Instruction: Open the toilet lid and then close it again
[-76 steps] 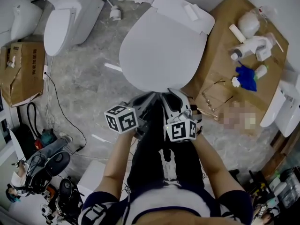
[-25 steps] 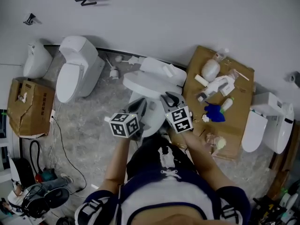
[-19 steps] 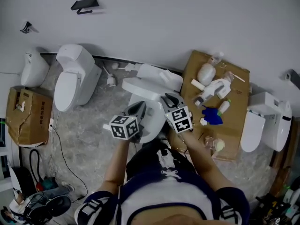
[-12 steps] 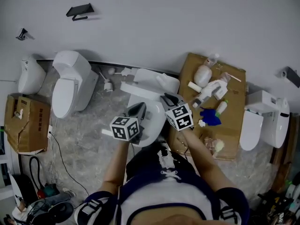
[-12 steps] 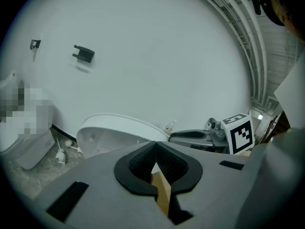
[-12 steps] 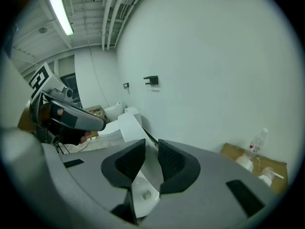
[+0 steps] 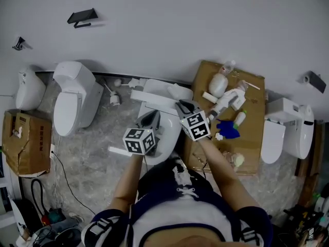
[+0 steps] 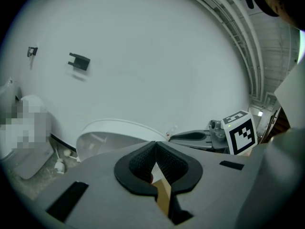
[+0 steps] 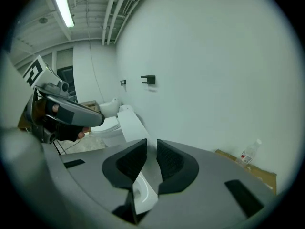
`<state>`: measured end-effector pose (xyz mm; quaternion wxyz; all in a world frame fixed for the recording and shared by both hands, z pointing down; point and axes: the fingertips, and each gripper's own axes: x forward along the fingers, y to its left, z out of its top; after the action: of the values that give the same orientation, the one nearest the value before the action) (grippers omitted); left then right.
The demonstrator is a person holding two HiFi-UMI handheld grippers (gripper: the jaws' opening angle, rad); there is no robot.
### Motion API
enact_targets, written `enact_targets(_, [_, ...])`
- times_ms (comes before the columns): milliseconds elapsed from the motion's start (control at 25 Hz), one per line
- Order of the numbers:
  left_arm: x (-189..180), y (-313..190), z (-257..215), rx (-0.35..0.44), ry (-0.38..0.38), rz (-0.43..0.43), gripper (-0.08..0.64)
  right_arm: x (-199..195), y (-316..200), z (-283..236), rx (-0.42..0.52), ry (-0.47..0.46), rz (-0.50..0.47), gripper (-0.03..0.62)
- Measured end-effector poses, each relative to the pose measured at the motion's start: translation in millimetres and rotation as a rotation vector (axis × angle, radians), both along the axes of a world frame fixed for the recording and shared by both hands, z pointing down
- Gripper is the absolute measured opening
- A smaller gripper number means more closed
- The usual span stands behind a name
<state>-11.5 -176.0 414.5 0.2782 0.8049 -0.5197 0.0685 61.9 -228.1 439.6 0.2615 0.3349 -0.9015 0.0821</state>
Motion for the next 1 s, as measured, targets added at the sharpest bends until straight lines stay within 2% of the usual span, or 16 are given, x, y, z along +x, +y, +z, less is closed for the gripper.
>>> enact_targets(160, [0,-6,-6,0.028,0.003,-0.003,0.008,-7,-3,-4,0.076,0.082,-0.014,0.009])
enact_targets(280, [0,-9,-7,0.028,0.012,0.001,0.008,-9,-9,-7,0.185,0.189,-0.029,0.008])
enact_targets(360, [0,-12,-6,0.027,0.015,0.003,0.008,-7,-15,-7,0.214,0.216,-0.023,0.008])
enact_targets(600, [7,-21,-3,0.037,-0.027,0.027,0.008,3,-41,-7,0.185,0.193,0.004,0.008])
enact_targets(1000, [14,-40,-4,0.055,-0.058,0.046,0.008,7,-74,-10,0.144,0.247,-0.016,0.008])
